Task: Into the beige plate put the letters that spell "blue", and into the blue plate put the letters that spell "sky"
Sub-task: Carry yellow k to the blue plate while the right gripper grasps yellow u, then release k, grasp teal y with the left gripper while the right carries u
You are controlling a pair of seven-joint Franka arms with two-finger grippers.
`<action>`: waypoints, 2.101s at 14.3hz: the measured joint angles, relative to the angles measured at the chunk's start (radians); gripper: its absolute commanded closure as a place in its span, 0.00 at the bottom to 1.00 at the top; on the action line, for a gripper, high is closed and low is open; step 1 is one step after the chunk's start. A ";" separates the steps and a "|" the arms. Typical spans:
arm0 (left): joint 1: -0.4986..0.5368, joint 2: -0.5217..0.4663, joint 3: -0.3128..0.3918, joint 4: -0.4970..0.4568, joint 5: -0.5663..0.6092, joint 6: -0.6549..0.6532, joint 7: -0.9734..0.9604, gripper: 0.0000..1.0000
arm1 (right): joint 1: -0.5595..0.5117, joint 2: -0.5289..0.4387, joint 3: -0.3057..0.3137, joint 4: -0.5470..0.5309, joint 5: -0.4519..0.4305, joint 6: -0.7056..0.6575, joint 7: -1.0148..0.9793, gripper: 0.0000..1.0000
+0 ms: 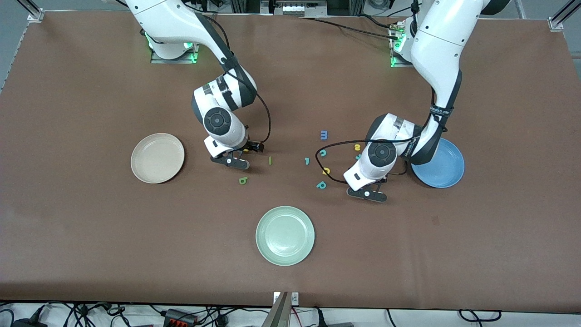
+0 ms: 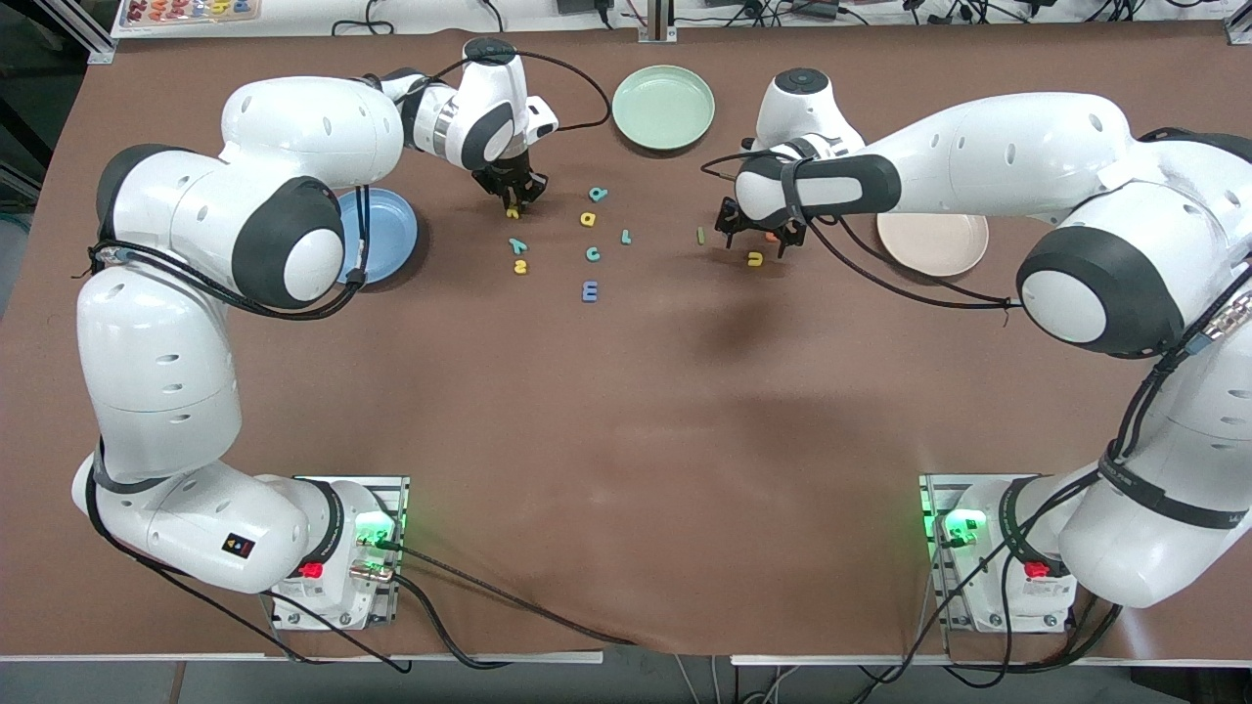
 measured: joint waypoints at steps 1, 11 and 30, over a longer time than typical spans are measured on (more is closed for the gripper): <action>0.000 0.000 0.000 0.000 0.000 -0.001 0.000 0.88 | 0.000 0.002 0.000 0.000 0.000 0.000 -0.019 0.07; 0.055 -0.081 0.021 0.082 0.004 -0.358 0.078 0.92 | 0.002 0.042 0.000 0.005 0.000 0.026 -0.056 0.44; 0.302 -0.240 -0.054 -0.277 0.082 -0.098 0.193 0.00 | -0.028 -0.031 -0.031 0.034 -0.001 -0.084 -0.157 0.91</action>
